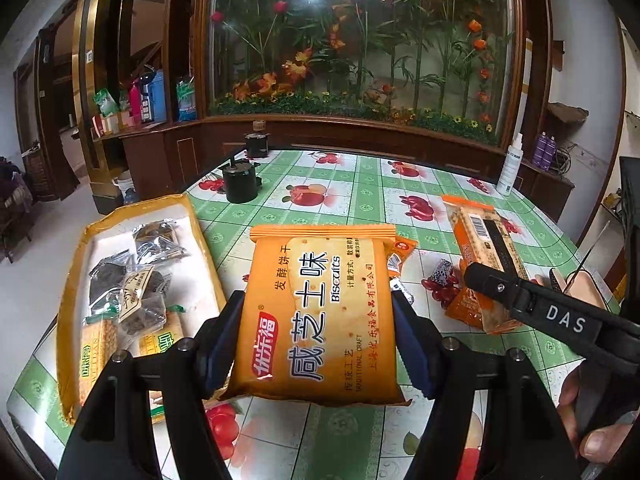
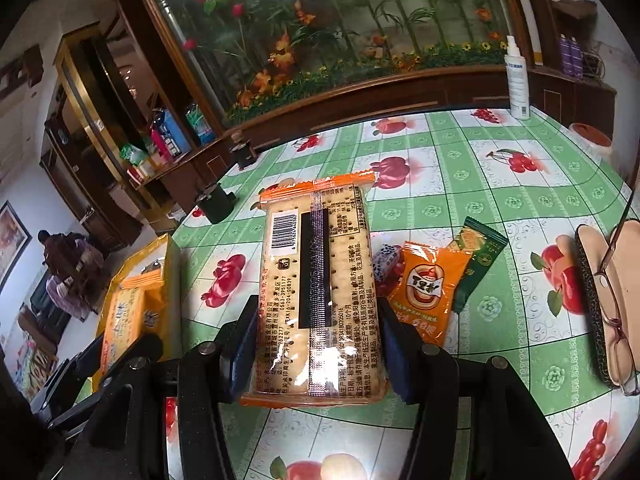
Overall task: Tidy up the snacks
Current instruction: 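Carry both biscuit packs over the white tray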
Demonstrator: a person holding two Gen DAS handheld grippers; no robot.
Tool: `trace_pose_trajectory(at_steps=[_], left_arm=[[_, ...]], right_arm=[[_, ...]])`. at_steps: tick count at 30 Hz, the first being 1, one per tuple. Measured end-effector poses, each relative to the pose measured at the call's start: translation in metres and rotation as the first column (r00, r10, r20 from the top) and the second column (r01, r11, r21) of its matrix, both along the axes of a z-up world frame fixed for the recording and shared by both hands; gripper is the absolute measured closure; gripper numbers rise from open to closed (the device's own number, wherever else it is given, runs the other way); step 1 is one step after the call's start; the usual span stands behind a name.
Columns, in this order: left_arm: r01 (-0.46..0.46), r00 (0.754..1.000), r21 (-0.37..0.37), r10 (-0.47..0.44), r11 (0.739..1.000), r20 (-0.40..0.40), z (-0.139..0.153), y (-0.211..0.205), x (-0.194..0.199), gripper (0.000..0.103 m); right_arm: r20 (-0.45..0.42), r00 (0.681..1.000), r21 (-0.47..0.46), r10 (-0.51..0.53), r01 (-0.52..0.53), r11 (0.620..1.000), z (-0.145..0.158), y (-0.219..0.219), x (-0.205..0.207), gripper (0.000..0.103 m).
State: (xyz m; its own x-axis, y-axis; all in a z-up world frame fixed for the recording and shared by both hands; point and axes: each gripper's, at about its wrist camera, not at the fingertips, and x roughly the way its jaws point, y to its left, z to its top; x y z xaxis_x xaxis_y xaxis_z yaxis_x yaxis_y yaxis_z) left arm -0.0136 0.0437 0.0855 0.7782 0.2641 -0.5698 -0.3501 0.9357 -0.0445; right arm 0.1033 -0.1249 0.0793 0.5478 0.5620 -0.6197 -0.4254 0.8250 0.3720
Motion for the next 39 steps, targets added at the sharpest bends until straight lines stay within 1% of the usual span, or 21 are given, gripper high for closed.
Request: trace_pose_trajectory(at_steps=[4, 9, 16, 20, 25, 27, 30, 34, 39], left_arm=[[-0.001, 1.000, -0.002, 0.001, 1.000, 0.000, 0.001, 0.000, -0.001, 0.033], [-0.004, 1.000, -0.003, 0.004, 1.000, 0.007, 0.005, 0.002, -0.004, 0.033], [-0.042, 0.998, -0.031, 0.043, 0.999, 0.037, 0.015, 0.025, -0.016, 0.033], [-0.076, 0.995, -0.060, 0.079, 0.995, 0.054, 0.019, 0.049, -0.023, 0.033], [-0.122, 0.989, -0.090, 0.129, 0.988, 0.070, 0.021, 0.079, -0.036, 0.033], [-0.138, 0.987, -0.102, 0.145, 0.985, 0.070, 0.020, 0.091, -0.041, 0.033], [-0.164, 0.983, -0.116, 0.172, 0.980, 0.069, 0.019, 0.109, -0.047, 0.033], [-0.194, 0.978, -0.140, 0.202, 0.971, 0.043, 0.012, 0.132, -0.054, 0.033], [-0.213, 0.976, -0.146, 0.217, 0.966, 0.017, 0.004, 0.153, -0.059, 0.033]], right_arm=[[-0.018, 1.000, 0.005, -0.006, 0.006, 1.000, -0.002, -0.003, 0.002, 0.044], [-0.017, 1.000, 0.008, -0.002, 0.002, 1.000, -0.001, -0.002, 0.001, 0.044], [0.004, 1.000, -0.007, 0.019, -0.019, 1.000, -0.001, 0.003, -0.002, 0.044], [0.059, 0.994, -0.034, 0.088, -0.086, 0.996, 0.002, 0.017, -0.012, 0.044], [0.076, 0.980, -0.035, 0.182, -0.180, 0.983, 0.002, 0.037, -0.024, 0.044], [0.073, 0.977, -0.043, 0.200, -0.198, 0.979, 0.001, 0.045, -0.028, 0.044], [0.052, 0.971, -0.025, 0.232, -0.231, 0.973, 0.002, 0.055, -0.032, 0.044], [0.045, 0.965, -0.019, 0.258, -0.257, 0.966, 0.006, 0.070, -0.039, 0.044], [0.024, 0.952, -0.004, 0.304, -0.304, 0.953, 0.014, 0.098, -0.045, 0.044]])
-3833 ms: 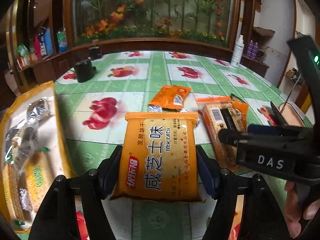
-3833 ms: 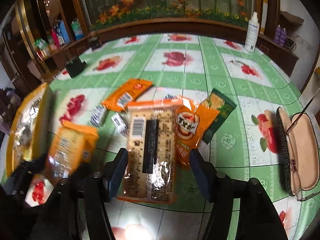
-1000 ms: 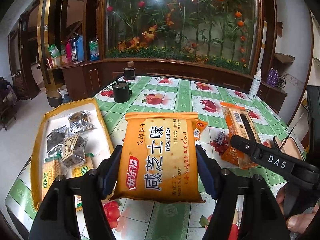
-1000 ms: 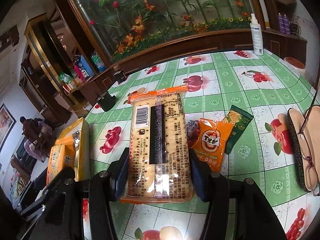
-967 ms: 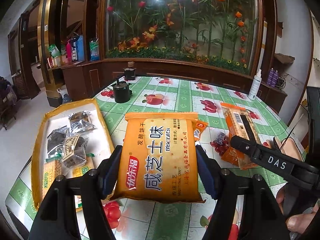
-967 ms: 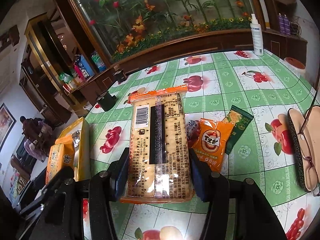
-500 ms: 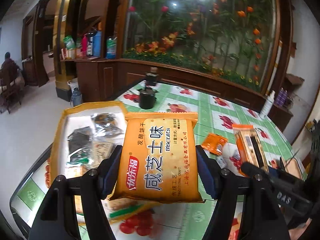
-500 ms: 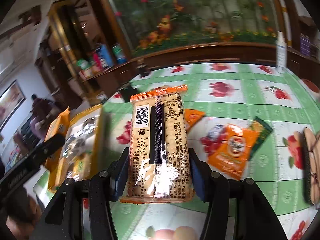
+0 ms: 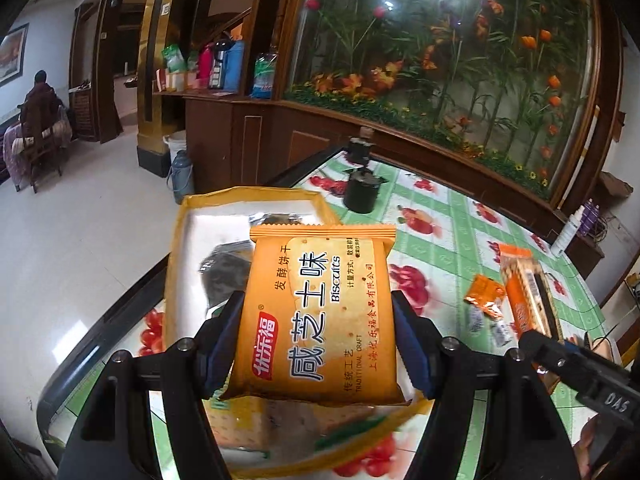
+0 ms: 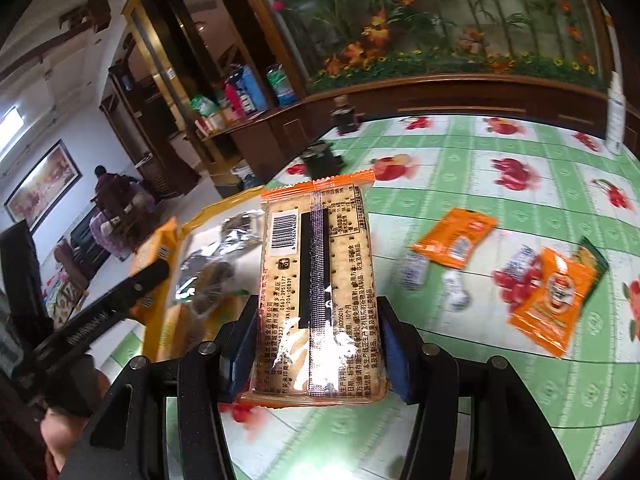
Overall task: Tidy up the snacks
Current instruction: 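Carry both biscuit packs over the white tray, then lower both biscuit packs into the tray and open both tools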
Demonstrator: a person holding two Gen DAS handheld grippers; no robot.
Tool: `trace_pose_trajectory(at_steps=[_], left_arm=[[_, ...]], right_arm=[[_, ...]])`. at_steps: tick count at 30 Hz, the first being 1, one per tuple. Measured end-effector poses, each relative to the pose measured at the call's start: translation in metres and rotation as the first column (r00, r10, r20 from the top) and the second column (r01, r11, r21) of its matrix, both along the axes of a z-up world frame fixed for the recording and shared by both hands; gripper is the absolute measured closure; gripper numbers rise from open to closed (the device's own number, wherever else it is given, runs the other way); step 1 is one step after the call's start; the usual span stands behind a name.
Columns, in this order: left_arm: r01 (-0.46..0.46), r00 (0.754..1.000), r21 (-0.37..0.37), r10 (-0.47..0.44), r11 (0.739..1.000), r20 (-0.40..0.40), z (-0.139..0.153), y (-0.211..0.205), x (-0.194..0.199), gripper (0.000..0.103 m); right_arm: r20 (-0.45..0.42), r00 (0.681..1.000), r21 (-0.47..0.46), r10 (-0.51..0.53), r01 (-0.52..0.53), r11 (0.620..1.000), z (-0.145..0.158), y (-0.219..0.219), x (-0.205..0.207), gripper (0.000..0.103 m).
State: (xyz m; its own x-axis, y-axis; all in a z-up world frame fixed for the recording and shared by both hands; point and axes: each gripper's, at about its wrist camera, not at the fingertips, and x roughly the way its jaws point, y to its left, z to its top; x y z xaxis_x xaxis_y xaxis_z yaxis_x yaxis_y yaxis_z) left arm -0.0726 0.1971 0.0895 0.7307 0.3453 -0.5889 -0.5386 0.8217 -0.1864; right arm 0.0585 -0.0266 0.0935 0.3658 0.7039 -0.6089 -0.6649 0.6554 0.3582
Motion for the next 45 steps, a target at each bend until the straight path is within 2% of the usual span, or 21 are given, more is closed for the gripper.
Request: trace_pose_trajectory(at_steps=[7, 12, 15, 23, 33, 35, 42, 45], left_arm=[[-0.062, 0.997, -0.048, 0.060, 0.997, -0.047, -0.016, 0.047, -0.004, 0.033], [-0.088, 0.993, -0.104, 0.079, 0.991, -0.087, -0.030, 0.073, 0.000, 0.033], [-0.099, 0.990, -0.115, 0.087, 0.988, -0.108, -0.034, 0.080, 0.006, 0.033], [-0.090, 0.989, -0.124, 0.074, 0.988, -0.130, -0.041, 0.083, 0.016, 0.033], [-0.073, 0.992, -0.135, 0.059, 0.988, -0.111, -0.044, 0.088, 0.015, 0.033], [-0.071, 0.992, -0.135, 0.056, 0.988, -0.112, -0.044, 0.088, 0.014, 0.033], [-0.070, 0.994, -0.143, 0.056, 0.987, -0.097, -0.037, 0.083, 0.005, 0.033], [-0.065, 0.995, -0.135, 0.053, 0.989, -0.090, -0.031, 0.076, 0.003, 0.033]], right_arm=[[-0.044, 0.995, -0.002, 0.089, -0.089, 0.996, 0.010, 0.063, -0.001, 0.043], [-0.076, 0.987, -0.031, 0.142, -0.145, 0.989, 0.009, 0.126, 0.005, 0.043], [-0.115, 0.981, -0.063, 0.157, -0.165, 0.984, 0.003, 0.165, 0.019, 0.043], [-0.167, 0.972, -0.143, 0.163, -0.188, 0.972, -0.019, 0.233, 0.042, 0.044], [-0.185, 0.972, -0.197, 0.147, -0.183, 0.963, -0.037, 0.259, 0.053, 0.043], [-0.176, 0.973, -0.208, 0.146, -0.182, 0.961, -0.036, 0.259, 0.051, 0.038], [-0.150, 0.977, -0.170, 0.154, -0.179, 0.969, -0.019, 0.239, 0.040, 0.036], [-0.156, 0.976, -0.124, 0.155, -0.175, 0.977, -0.010, 0.221, 0.034, 0.036]])
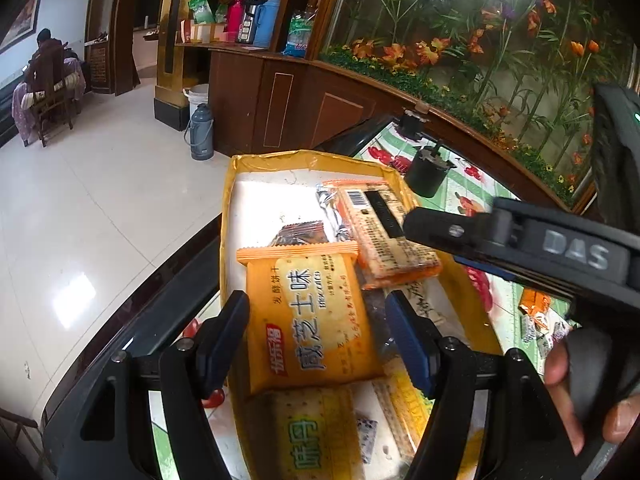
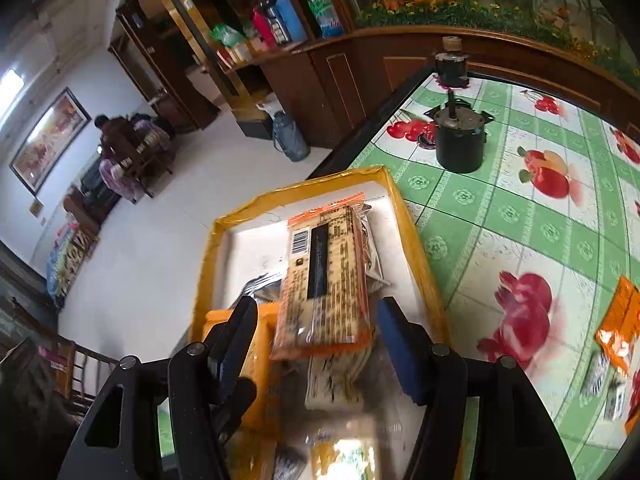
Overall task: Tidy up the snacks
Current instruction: 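Lower both biscuit packs into the tray and open both tools, then grasp the white milk-candy stick with the left tool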
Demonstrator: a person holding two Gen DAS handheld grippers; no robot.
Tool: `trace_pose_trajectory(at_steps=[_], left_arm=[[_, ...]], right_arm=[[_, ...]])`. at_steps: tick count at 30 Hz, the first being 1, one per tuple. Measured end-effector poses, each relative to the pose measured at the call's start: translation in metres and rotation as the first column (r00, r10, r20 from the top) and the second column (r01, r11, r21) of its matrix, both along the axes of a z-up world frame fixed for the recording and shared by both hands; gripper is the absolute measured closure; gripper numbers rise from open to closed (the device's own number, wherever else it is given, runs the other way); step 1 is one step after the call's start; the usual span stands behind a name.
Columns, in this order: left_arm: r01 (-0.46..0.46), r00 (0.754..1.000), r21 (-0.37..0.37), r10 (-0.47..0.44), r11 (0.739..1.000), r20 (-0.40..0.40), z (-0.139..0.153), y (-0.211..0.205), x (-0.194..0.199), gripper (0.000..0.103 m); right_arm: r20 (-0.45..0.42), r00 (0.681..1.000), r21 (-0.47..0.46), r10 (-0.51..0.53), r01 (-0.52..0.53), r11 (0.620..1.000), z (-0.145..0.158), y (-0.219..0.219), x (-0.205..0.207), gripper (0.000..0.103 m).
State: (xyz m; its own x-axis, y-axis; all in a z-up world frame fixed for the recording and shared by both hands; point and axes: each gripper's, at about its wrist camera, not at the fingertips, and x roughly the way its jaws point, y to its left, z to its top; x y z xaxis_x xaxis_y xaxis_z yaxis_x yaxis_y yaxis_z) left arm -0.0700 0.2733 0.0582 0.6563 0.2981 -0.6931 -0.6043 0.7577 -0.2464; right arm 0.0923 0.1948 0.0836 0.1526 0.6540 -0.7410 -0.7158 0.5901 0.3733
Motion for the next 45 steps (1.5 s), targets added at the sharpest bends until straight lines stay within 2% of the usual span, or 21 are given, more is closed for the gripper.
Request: trace_pose_trajectory(at_steps=[6, 13, 18, 21, 23, 25, 27, 29, 32, 34, 38, 44, 45], left_arm=[[0.028, 1.000, 0.027, -0.029, 0.999, 0.013, 0.013, -0.023, -0.002, 0.033], [0.104, 0.994, 0.068, -0.105, 0.992, 0.003, 0.023, -0.064, 0.011, 0.033], [0.188, 0.982, 0.084, -0.187, 0.979, -0.020, 0.022, -0.103, 0.030, 0.033], [0.240, 0.971, 0.051, -0.238, 0.969, -0.033, 0.016, -0.122, 0.043, 0.033], [0.272, 0.962, 0.035, -0.271, 0.962, -0.044, 0.011, -0.135, 0.052, 0.033], [0.295, 0.955, 0.044, -0.292, 0.955, -0.060, 0.008, -0.147, 0.059, 0.033], [0.310, 0.949, 0.053, -0.306, 0.949, -0.071, 0.007, -0.154, 0.062, 0.033], [0.322, 0.945, 0.053, -0.317, 0.945, -0.078, 0.006, -0.160, 0.067, 0.033], [0.345, 0.936, 0.047, -0.340, 0.937, -0.089, 0.006, -0.164, 0.078, 0.033], [0.359, 0.930, 0.032, -0.355, 0.933, -0.092, 0.006, -0.165, 0.085, 0.033], [0.409, 0.907, -0.044, -0.411, 0.912, -0.090, 0.004, -0.170, 0.108, 0.033], [0.450, 0.878, -0.095, -0.460, 0.888, -0.134, -0.009, -0.185, 0.149, 0.034], [0.451, 0.875, -0.096, -0.461, 0.887, -0.149, -0.012, -0.187, 0.156, 0.037]], right_arm=[[-0.018, 0.999, 0.079, -0.039, 0.040, 0.996, 0.014, -0.048, -0.009, 0.036], [-0.081, 0.985, 0.151, -0.150, 0.161, 0.975, 0.013, -0.141, 0.004, 0.036], [-0.082, 0.964, 0.152, -0.253, 0.263, 0.953, 0.004, -0.210, 0.017, 0.036], [-0.064, 0.942, 0.113, -0.328, 0.334, 0.936, -0.010, -0.245, 0.032, 0.045], [-0.047, 0.933, 0.067, -0.358, 0.360, 0.930, -0.021, -0.256, 0.041, 0.057], [-0.059, 0.928, 0.046, -0.367, 0.370, 0.928, -0.031, -0.261, 0.051, 0.062], [-0.071, 0.927, 0.029, -0.369, 0.372, 0.928, -0.038, -0.260, 0.060, 0.063], [-0.040, 0.931, 0.000, -0.362, 0.362, 0.932, -0.041, -0.252, 0.063, 0.069], [0.002, 0.934, -0.050, -0.357, 0.357, 0.933, -0.050, -0.243, 0.065, 0.072], [0.011, 0.937, -0.070, -0.349, 0.349, 0.934, -0.054, -0.238, 0.067, 0.074], [0.023, 0.939, -0.090, -0.344, 0.345, 0.934, -0.062, -0.240, 0.068, 0.087], [-0.040, 0.919, -0.047, -0.392, 0.390, 0.919, -0.060, -0.261, 0.073, 0.087], [-0.053, 0.911, -0.041, -0.409, 0.408, 0.912, -0.059, -0.266, 0.074, 0.087]])
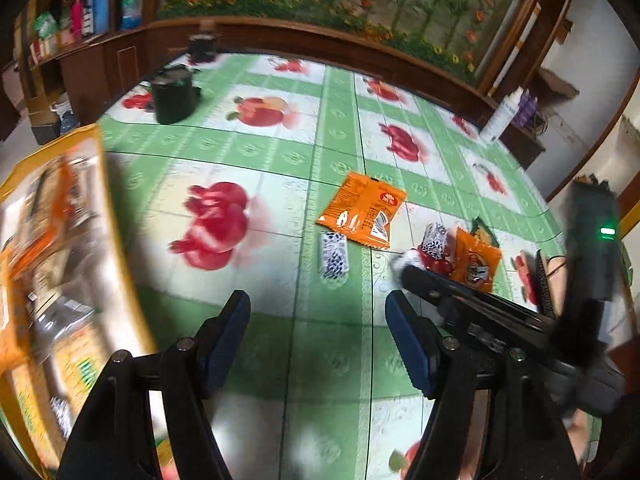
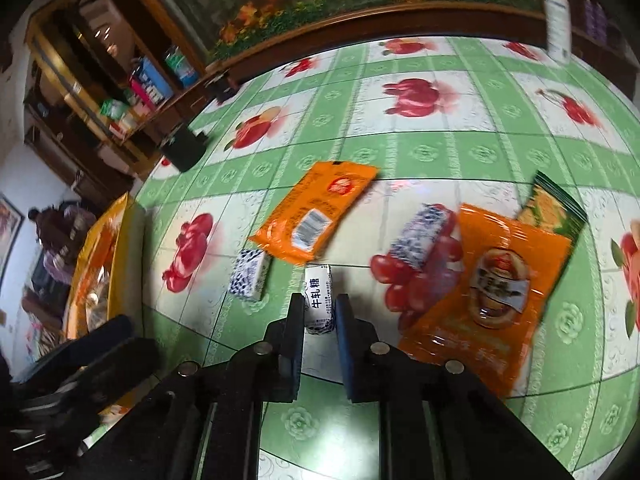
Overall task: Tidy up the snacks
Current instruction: 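Grasp the white milk-candy stick with the left tool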
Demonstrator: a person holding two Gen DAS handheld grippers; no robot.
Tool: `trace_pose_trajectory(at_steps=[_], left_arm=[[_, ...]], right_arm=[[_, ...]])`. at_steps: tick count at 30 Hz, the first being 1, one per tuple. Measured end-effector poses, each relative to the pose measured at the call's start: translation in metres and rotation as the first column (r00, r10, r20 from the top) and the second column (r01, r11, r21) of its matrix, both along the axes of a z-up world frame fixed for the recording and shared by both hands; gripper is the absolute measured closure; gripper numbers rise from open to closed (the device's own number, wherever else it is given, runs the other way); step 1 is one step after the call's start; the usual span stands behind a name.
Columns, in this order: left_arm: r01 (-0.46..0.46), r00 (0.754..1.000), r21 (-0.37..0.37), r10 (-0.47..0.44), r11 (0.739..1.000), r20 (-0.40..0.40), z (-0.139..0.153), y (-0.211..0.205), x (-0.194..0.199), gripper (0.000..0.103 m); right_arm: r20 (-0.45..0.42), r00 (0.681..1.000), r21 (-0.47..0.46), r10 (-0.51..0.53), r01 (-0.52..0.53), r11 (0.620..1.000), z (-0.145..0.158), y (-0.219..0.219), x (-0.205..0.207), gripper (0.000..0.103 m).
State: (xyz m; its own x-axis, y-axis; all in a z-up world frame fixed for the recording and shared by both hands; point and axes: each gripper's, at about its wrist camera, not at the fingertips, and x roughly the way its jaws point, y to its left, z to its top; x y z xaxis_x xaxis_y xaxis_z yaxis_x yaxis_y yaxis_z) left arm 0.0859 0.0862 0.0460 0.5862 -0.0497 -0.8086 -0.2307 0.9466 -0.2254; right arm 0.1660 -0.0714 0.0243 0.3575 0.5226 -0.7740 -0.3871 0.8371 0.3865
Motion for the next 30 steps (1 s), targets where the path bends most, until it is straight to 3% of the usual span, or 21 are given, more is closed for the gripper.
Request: trace_pose_trajectory(at_steps=[3, 8, 10, 13, 20, 25, 30], left_arm=[[0.010, 0.999, 0.020, -0.010, 1.000, -0.039, -0.010, -0.006, 0.019, 0.048], [0.007, 0.997, 0.039, -0.005, 0.999, -0.071, -0.024, -0.008, 0.040, 0.051], [0.011, 0.996, 0.033, -0.008, 0.999, -0.088, -0.032, -0.008, 0.046, 0.073], [0.016, 0.997, 0.066, -0.011, 0.998, -0.075, -0.035, -0.012, 0.045, 0.083], [0.010, 0.999, 0.045, -0.008, 0.999, -0.033, -0.036, -0.015, 0.009, 0.083], [0.024, 1.000, 0.074, -0.023, 0.997, -0.005, -0.037, -0.027, -0.027, 0.083], [0.019, 1.000, 0.106, -0.021, 0.994, 0.020, -0.038, -0.029, -0.032, 0.083]], right_arm=[[-0.028, 0.999, 0.037, -0.043, 0.044, 0.998, 0.003, -0.014, 0.003, 0.087], [-0.045, 0.997, 0.061, -0.059, 0.062, 0.996, 0.006, -0.020, 0.004, 0.086], [-0.041, 0.997, 0.060, -0.058, 0.061, 0.996, 0.008, -0.020, 0.003, 0.086], [-0.035, 0.998, 0.055, -0.059, 0.061, 0.997, 0.010, -0.020, 0.002, 0.086], [-0.033, 0.999, 0.033, -0.043, 0.044, 0.999, 0.007, -0.014, 0.000, 0.086], [-0.027, 0.999, 0.012, -0.025, 0.025, 1.000, 0.005, -0.008, -0.004, 0.086], [-0.028, 1.000, 0.005, -0.014, 0.014, 1.000, 0.001, -0.004, -0.008, 0.086]])
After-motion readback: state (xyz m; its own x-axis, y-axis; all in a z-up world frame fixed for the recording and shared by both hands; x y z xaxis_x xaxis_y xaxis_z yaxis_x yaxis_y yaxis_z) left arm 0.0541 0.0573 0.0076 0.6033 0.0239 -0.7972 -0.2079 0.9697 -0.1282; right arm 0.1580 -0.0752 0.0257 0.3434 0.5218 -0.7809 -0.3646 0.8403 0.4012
